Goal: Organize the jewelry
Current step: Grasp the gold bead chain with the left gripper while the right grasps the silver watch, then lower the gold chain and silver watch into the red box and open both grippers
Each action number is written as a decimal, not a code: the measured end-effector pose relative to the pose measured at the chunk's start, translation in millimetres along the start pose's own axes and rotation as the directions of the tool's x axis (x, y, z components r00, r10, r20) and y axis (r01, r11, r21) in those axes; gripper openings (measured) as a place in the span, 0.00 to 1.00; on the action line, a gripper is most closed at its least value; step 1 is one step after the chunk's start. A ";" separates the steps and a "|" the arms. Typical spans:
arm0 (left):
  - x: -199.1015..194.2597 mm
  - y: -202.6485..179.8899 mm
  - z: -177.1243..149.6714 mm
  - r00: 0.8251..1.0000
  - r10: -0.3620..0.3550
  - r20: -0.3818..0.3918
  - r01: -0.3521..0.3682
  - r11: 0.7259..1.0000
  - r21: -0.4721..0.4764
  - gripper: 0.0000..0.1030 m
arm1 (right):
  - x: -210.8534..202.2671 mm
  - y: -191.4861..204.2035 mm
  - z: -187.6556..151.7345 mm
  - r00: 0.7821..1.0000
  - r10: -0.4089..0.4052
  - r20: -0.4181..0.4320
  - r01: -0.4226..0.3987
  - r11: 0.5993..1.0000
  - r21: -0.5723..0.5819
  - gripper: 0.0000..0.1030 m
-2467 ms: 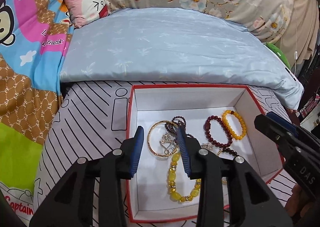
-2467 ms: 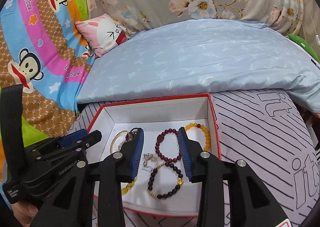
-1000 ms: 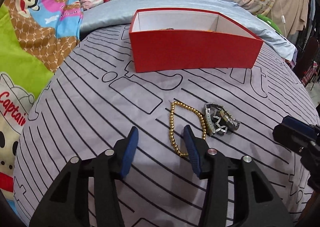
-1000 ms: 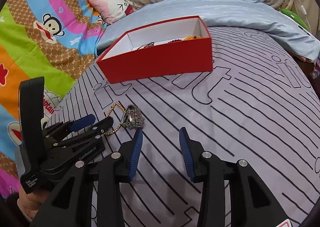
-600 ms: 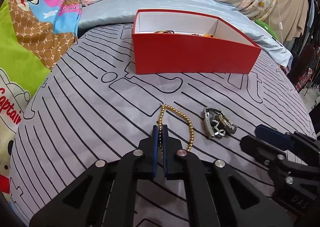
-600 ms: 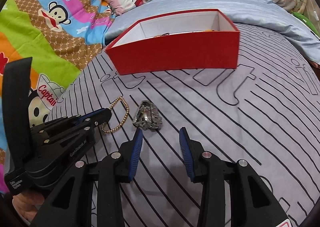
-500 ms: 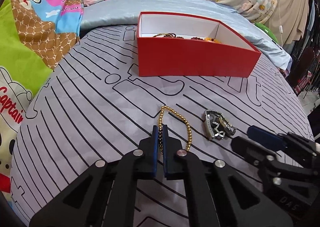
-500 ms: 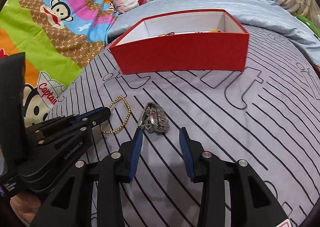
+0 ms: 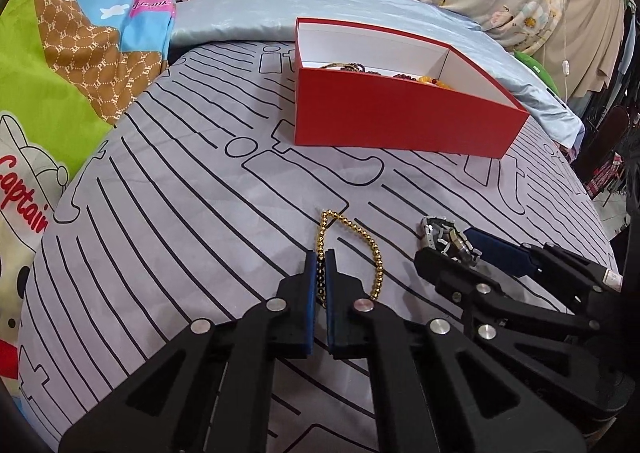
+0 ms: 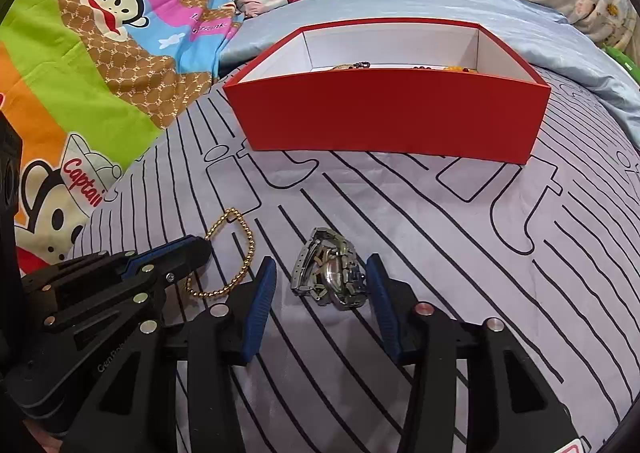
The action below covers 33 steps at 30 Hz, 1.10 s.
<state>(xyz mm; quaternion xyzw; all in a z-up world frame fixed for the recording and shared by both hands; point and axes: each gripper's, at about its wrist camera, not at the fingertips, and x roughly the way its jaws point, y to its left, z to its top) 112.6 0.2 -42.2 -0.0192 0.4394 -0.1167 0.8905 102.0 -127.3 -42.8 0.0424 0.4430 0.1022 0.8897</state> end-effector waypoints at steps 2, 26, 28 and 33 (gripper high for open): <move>1.6 1.1 -1.4 1.000 -0.004 -0.007 0.004 1.000 -0.005 0.03 | -0.2 -1.9 -0.2 1.000 -0.021 0.001 0.021 1.000 -0.008 0.29; -21.5 -17.8 5.6 0.993 -0.120 0.016 0.120 0.993 -0.014 0.03 | -46.6 -30.8 -0.1 0.996 0.031 0.081 -0.039 0.995 0.096 0.17; -27.1 -21.1 8.0 0.991 -0.130 0.027 0.131 0.991 -0.010 0.02 | -52.8 -33.1 2.3 0.995 0.032 0.094 -0.042 0.994 0.101 0.17; -43.0 -28.7 16.7 0.985 -0.163 0.055 0.163 0.987 -0.004 0.02 | -70.3 -38.6 10.5 0.990 0.030 0.135 -0.045 0.993 0.109 0.17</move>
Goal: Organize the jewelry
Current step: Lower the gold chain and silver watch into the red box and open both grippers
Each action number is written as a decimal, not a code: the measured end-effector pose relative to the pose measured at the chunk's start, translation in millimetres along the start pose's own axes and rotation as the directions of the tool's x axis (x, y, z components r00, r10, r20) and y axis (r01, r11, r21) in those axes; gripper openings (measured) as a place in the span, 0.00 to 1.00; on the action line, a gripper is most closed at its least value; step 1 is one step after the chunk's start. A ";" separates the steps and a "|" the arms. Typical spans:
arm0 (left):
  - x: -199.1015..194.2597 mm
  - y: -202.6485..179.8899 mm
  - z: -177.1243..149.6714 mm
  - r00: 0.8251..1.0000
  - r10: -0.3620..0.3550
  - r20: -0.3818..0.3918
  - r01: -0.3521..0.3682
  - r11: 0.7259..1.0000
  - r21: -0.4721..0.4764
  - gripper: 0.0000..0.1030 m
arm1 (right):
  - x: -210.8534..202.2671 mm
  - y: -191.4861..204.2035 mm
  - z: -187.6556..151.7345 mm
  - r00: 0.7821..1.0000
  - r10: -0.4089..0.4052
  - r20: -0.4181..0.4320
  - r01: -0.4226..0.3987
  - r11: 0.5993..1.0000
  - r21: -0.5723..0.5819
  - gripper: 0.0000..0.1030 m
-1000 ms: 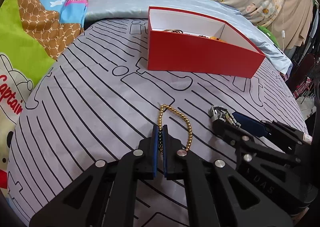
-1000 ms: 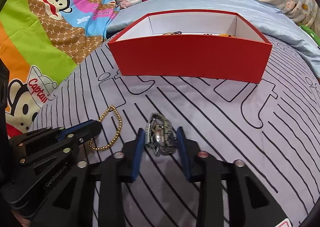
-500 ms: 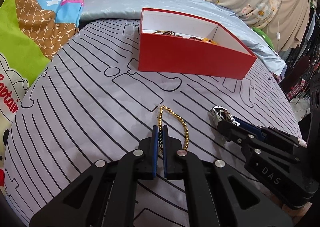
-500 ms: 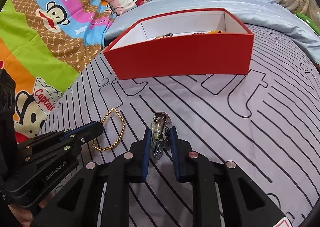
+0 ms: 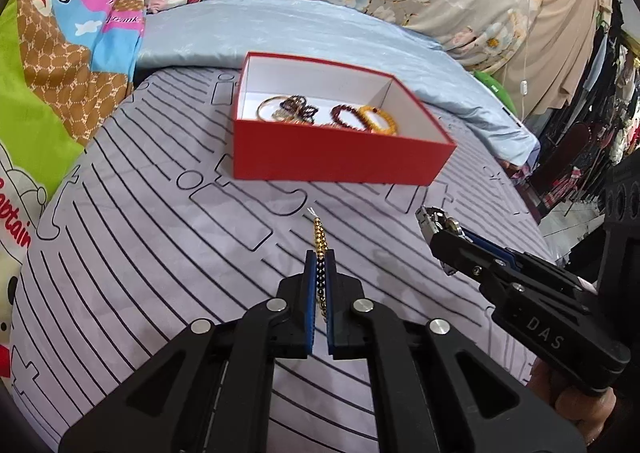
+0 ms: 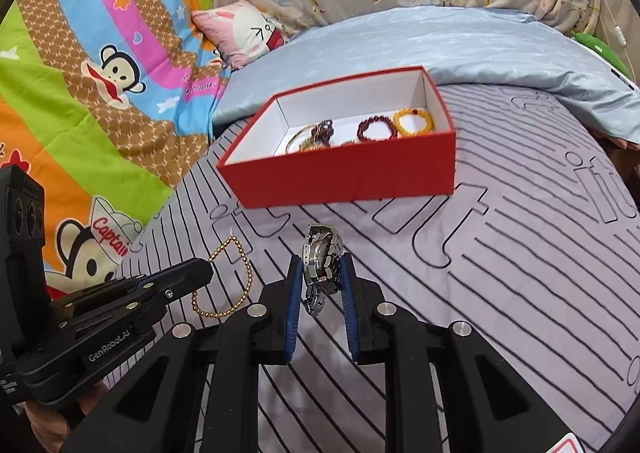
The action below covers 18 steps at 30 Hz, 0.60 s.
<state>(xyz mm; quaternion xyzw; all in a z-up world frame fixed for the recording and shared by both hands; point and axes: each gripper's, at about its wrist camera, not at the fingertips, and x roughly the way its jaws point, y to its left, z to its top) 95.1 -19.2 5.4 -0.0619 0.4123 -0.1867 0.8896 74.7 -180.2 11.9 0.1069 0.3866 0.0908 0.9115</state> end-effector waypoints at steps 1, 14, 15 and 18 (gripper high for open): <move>-3.1 -2.2 3.0 1.000 -0.005 0.008 0.005 1.000 0.004 0.02 | -3.1 -1.0 3.0 1.000 0.000 0.009 0.000 1.000 0.000 0.17; -19.6 -20.0 73.9 0.991 -0.017 0.133 0.008 0.998 0.066 0.02 | -18.5 -15.1 68.2 0.993 0.007 0.120 -0.006 1.000 -0.014 0.17; -17.6 -20.2 81.3 0.990 -0.015 0.140 0.005 0.998 0.067 0.02 | -16.2 -16.9 75.4 0.992 0.006 0.126 -0.004 1.000 -0.016 0.17; -8.3 -21.0 105.1 0.988 -0.010 0.155 -0.001 0.997 0.071 0.02 | -4.3 -21.2 94.9 0.992 -0.002 0.129 0.005 1.000 -0.023 0.17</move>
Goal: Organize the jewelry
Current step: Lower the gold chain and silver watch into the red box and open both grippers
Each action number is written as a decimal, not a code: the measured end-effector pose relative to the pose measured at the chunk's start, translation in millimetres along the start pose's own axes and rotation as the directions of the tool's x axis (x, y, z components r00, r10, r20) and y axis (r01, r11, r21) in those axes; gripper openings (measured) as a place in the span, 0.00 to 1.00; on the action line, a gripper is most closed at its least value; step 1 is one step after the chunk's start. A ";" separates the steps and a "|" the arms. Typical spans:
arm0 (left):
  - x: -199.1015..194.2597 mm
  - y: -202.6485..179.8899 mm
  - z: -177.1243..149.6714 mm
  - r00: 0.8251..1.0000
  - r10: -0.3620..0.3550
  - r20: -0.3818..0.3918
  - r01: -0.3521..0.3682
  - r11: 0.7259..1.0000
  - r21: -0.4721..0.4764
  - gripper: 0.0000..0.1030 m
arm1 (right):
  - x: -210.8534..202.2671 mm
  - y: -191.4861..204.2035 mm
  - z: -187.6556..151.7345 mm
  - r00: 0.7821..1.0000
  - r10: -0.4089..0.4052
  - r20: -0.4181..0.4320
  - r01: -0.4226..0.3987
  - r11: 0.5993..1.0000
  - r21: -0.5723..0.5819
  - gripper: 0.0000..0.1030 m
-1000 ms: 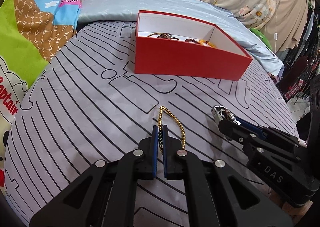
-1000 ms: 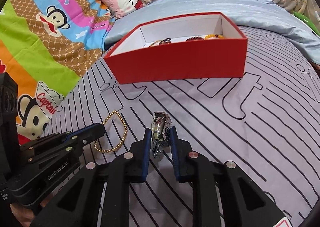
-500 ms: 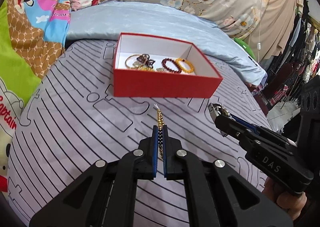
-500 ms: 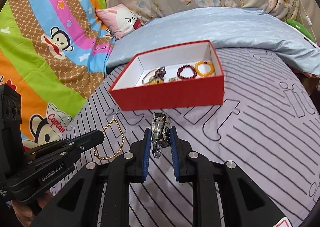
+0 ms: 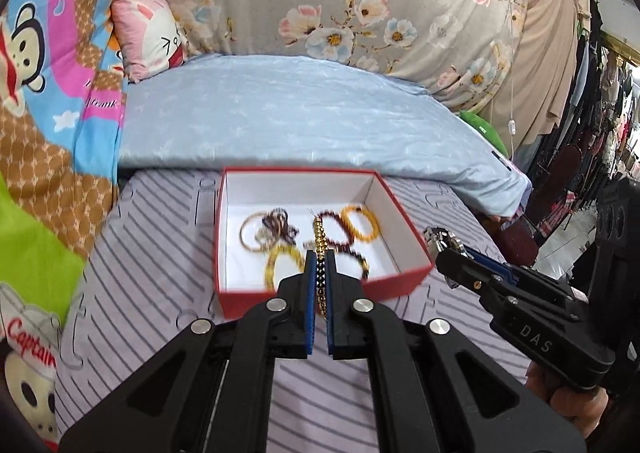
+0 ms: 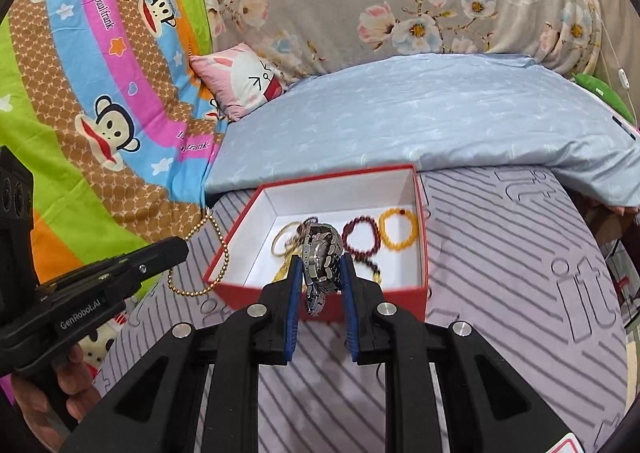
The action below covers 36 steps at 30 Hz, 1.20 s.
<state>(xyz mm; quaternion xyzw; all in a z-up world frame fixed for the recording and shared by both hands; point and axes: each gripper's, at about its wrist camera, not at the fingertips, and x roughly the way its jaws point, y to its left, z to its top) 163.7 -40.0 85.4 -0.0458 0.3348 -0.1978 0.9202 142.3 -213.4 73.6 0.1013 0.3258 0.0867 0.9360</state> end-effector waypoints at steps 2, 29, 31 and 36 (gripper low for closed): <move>13.7 2.0 12.4 1.000 0.006 -0.004 -0.006 1.000 -0.003 0.02 | 14.6 -4.7 10.4 1.000 -0.003 -0.009 0.003 1.000 0.003 0.17; 117.2 44.5 26.0 0.984 0.146 -0.101 -0.152 0.987 -0.056 0.38 | 87.8 -31.4 18.9 0.995 -0.088 -0.053 0.087 0.996 -0.012 0.29; 110.9 42.7 24.4 0.984 0.151 -0.091 -0.156 0.987 -0.048 0.38 | 82.3 -30.6 17.0 0.995 -0.080 -0.052 0.080 0.997 -0.006 0.29; 96.1 34.4 20.2 0.981 0.183 -0.072 -0.185 0.983 -0.020 0.38 | 72.8 -23.1 10.3 0.996 -0.074 -0.054 0.073 0.997 -0.012 0.29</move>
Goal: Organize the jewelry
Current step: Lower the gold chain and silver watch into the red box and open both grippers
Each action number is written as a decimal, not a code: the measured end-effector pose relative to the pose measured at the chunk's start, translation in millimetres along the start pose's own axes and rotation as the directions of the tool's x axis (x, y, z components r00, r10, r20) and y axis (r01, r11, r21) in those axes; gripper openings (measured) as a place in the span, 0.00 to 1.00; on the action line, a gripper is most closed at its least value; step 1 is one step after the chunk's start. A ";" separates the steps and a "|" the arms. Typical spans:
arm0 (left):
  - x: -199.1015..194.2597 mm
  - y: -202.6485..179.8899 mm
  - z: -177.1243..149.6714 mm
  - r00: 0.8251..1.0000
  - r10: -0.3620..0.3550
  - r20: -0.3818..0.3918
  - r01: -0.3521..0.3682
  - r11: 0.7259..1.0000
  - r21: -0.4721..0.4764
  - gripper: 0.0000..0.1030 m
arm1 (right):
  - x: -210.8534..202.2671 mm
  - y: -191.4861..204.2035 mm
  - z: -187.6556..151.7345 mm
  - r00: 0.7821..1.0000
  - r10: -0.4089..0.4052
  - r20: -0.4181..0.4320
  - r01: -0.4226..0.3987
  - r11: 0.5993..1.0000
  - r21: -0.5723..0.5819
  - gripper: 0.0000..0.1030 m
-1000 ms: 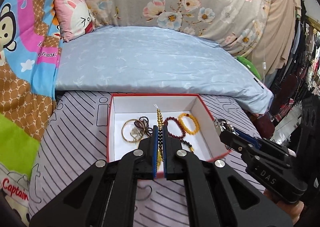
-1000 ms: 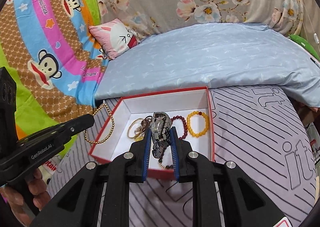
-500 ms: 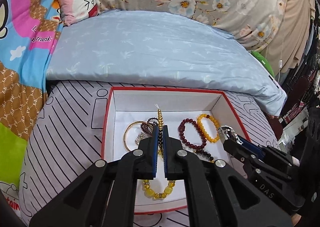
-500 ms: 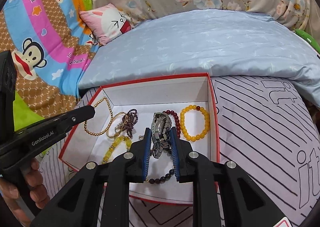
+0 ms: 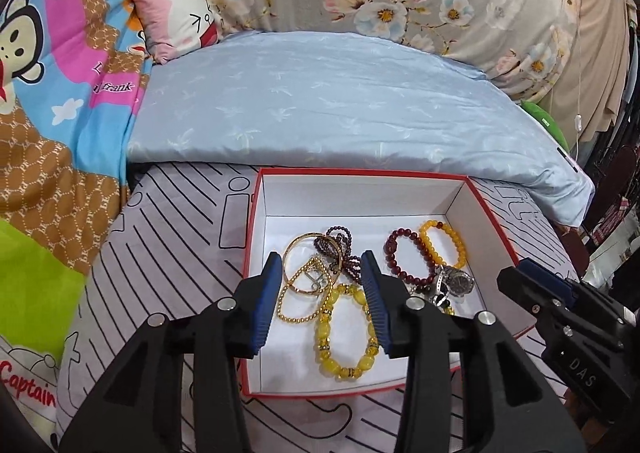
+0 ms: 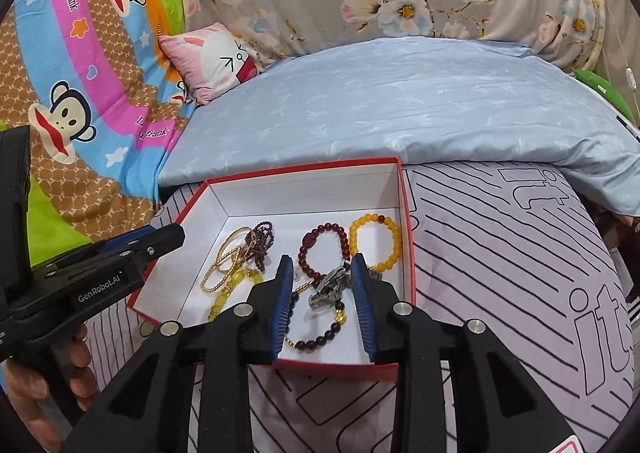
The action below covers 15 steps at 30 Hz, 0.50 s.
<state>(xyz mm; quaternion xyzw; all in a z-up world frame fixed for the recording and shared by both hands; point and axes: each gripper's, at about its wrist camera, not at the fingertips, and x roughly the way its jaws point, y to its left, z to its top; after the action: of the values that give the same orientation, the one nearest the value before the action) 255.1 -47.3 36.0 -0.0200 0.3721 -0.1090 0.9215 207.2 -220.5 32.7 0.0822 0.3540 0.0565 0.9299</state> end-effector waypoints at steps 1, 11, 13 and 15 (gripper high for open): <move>-2.7 -1.3 -1.1 1.000 0.006 0.004 -0.006 1.000 0.005 0.38 | -1.7 1.4 -1.0 1.000 0.000 0.000 0.000 1.000 -0.001 0.29; -20.3 -10.5 -15.9 0.999 0.041 -0.004 -0.041 0.999 0.000 0.38 | -22.5 13.4 -13.4 1.000 -0.001 0.007 0.001 1.000 -0.011 0.32; -23.5 -12.2 -20.1 0.999 0.044 -0.006 -0.044 0.999 -0.001 0.38 | -26.4 15.6 -17.3 1.000 -0.006 0.006 0.006 1.000 -0.012 0.32; -26.2 -15.2 -24.2 0.999 0.049 -0.008 -0.049 0.999 0.002 0.38 | -29.3 17.5 -20.7 1.000 -0.012 0.005 0.012 1.000 -0.019 0.32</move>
<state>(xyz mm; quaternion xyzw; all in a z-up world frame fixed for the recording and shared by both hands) 217.2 -55.3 38.2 -0.0096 0.3762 -0.0867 0.9224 170.8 -205.8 39.9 0.0716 0.3515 0.0540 0.9319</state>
